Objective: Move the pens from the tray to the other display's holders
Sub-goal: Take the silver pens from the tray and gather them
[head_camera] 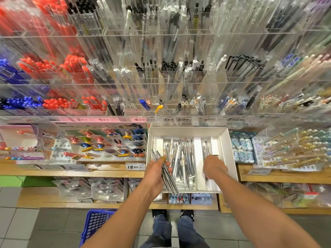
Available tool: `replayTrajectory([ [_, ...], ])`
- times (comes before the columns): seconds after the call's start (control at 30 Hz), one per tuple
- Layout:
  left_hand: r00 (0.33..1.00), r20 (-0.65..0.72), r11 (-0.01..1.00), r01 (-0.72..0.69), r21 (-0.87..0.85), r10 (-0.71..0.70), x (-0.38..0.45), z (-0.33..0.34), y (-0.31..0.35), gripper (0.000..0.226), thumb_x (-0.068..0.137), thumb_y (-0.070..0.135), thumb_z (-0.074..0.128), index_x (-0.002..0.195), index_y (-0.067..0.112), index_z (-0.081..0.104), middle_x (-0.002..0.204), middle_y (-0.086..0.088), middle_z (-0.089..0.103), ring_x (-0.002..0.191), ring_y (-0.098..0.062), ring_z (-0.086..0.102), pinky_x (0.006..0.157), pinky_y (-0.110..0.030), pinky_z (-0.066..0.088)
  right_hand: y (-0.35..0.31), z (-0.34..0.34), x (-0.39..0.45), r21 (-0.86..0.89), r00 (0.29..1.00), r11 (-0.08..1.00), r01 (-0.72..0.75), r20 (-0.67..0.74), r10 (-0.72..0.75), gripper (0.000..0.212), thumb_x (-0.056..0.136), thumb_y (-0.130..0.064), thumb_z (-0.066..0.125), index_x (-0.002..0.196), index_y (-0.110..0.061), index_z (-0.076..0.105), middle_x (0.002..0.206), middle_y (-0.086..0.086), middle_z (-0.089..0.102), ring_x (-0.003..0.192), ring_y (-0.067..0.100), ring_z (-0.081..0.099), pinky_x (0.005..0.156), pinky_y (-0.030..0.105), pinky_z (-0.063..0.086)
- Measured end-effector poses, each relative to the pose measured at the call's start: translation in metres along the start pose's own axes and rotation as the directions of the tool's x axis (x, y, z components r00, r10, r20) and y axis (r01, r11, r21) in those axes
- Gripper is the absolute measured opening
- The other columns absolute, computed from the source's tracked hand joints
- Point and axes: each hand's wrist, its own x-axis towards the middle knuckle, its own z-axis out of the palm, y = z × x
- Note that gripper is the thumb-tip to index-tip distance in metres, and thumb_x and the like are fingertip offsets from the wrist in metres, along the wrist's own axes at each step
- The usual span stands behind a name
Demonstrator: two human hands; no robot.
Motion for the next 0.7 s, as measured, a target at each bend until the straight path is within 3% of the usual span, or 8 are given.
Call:
replayTrajectory([
  [0.17, 1.0, 0.005, 1.0, 0.003, 0.011, -0.003, 0.0, 0.002, 0.0, 0.024, 0.102, 0.017, 0.053, 0.123, 0.005, 0.055, 0.083, -0.006, 0.061, 0.062, -0.016, 0.057, 0.053, -0.031, 0.05, 0.002, -0.005, -0.006, 0.058, 1.0, 0.998, 0.016, 0.009, -0.016, 0.011, 0.084, -0.001, 0.055, 0.083, -0.009, 0.063, 0.082, 0.003, 0.065, 0.075, 0.022, 0.061, 0.063, 0.031, 0.048],
  [0.23, 1.0, 0.004, 1.0, 0.006, 0.015, -0.006, 0.0, 0.003, 0.001, 0.025, 0.101, 0.017, 0.054, 0.124, 0.005, 0.055, 0.084, -0.006, 0.06, 0.062, -0.015, 0.057, 0.051, -0.03, 0.05, 0.003, -0.008, -0.013, 0.108, 0.997, 0.993, 0.039, -0.069, -0.032, 0.015, 0.088, -0.011, 0.049, 0.075, -0.013, 0.055, 0.075, 0.0, 0.061, 0.063, 0.017, 0.055, 0.055, 0.027, 0.042],
  [0.33, 1.0, -0.008, 0.999, 0.0, 0.037, 0.0, 0.002, 0.004, 0.002, 0.031, 0.099, 0.018, 0.058, 0.126, 0.004, 0.053, 0.09, -0.007, 0.059, 0.066, -0.016, 0.056, 0.052, -0.029, 0.051, 0.005, -0.022, -0.03, 0.142, 0.97, 0.978, 0.152, -0.214, -0.119, 0.018, 0.095, -0.027, 0.042, 0.084, -0.014, 0.049, 0.068, -0.003, 0.051, 0.058, 0.015, 0.048, 0.046, 0.026, 0.029],
  [0.47, 1.0, -0.017, 0.997, -0.015, 0.077, 0.017, 0.002, 0.009, 0.002, 0.049, 0.091, 0.026, 0.069, 0.131, 0.001, 0.053, 0.094, -0.008, 0.06, 0.072, -0.018, 0.056, 0.058, -0.031, 0.052, -0.006, -0.037, -0.062, 0.382, 0.898, 0.813, 0.439, -0.165, -0.408, 0.021, 0.101, -0.029, 0.042, 0.09, -0.013, 0.049, 0.073, 0.001, 0.062, 0.055, 0.013, 0.055, 0.049, 0.034, 0.05],
  [0.53, 0.999, 0.017, 0.998, -0.03, 0.061, 0.029, 0.002, 0.013, 0.001, 0.074, 0.081, 0.037, 0.075, 0.139, 0.001, 0.047, 0.1, -0.01, 0.064, 0.082, -0.022, 0.062, 0.067, -0.037, 0.056, -0.016, -0.035, -0.084, 0.456, 0.859, 0.739, 0.496, -0.135, -0.494, 0.018, 0.099, -0.034, 0.048, 0.087, -0.021, 0.052, 0.074, 0.001, 0.066, 0.058, 0.012, 0.061, 0.054, 0.026, 0.053],
  [0.57, 0.999, 0.034, 0.998, -0.029, 0.061, 0.027, 0.003, 0.015, -0.001, 0.091, 0.075, 0.042, 0.078, 0.147, 0.002, 0.038, 0.117, -0.014, 0.064, 0.1, -0.027, 0.064, 0.083, -0.045, 0.056, -0.021, -0.032, -0.092, 0.475, 0.845, 0.715, 0.512, -0.129, -0.52, 0.017, 0.097, -0.037, 0.052, 0.085, -0.024, 0.052, 0.073, -0.001, 0.066, 0.06, 0.009, 0.062, 0.054, 0.021, 0.05],
  [0.63, 0.998, 0.059, 0.999, -0.031, 0.041, 0.028, 0.001, 0.018, -0.002, 0.116, 0.066, 0.045, 0.081, 0.156, 0.007, 0.019, 0.152, -0.017, 0.043, 0.138, -0.034, 0.043, 0.113, -0.055, 0.036, -0.03, -0.026, -0.104, 0.518, 0.82, 0.669, 0.534, -0.123, -0.559, 0.016, 0.093, -0.039, 0.059, 0.082, -0.027, 0.054, 0.072, -0.005, 0.065, 0.062, 0.004, 0.062, 0.056, 0.016, 0.044],
  [0.7, 0.998, 0.055, 1.0, -0.025, -0.001, 0.025, 0.001, 0.02, -0.003, 0.109, 0.068, 0.037, 0.082, 0.153, 0.002, 0.025, 0.149, -0.018, 0.047, 0.134, -0.033, 0.048, 0.105, -0.047, 0.047, -0.034, -0.023, -0.109, 0.552, 0.801, 0.634, 0.542, -0.112, -0.587, 0.016, 0.091, -0.039, 0.062, 0.08, -0.03, 0.056, 0.071, -0.007, 0.065, 0.058, 0.0, 0.06, 0.056, 0.018, 0.044],
])
